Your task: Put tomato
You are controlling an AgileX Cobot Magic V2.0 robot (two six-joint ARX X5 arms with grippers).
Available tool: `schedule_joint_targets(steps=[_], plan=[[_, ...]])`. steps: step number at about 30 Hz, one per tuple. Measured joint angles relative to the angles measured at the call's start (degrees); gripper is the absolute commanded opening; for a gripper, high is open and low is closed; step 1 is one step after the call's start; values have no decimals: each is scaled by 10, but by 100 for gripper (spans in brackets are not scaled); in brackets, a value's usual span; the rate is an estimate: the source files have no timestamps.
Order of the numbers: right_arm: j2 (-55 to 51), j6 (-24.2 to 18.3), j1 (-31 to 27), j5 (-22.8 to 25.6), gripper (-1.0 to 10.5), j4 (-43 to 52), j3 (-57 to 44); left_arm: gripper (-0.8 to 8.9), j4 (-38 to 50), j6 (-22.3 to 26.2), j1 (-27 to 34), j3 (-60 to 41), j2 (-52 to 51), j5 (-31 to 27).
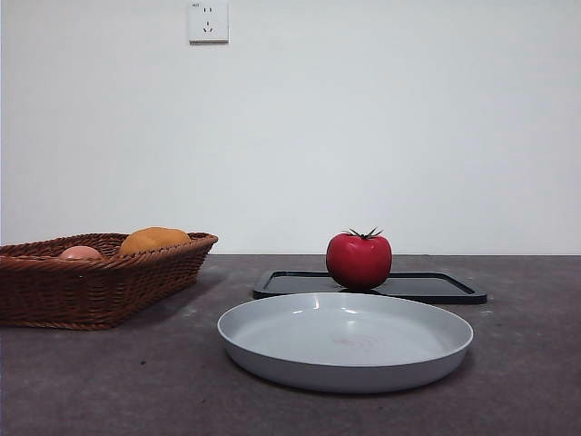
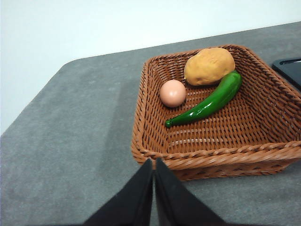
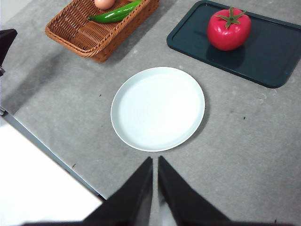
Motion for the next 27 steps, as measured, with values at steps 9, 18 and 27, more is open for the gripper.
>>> schedule_joint_targets(steps=[9, 18, 27], plan=[[0, -6, 0, 27, 7, 0, 0, 8, 0, 0, 0, 0, 0, 0], [-14, -20, -45, 117, 6, -8, 0, 8, 0, 0, 0, 0, 0, 0], [-184, -48, -226, 120, 7, 295, -164, 8, 0, 0, 0, 0, 0, 0]])
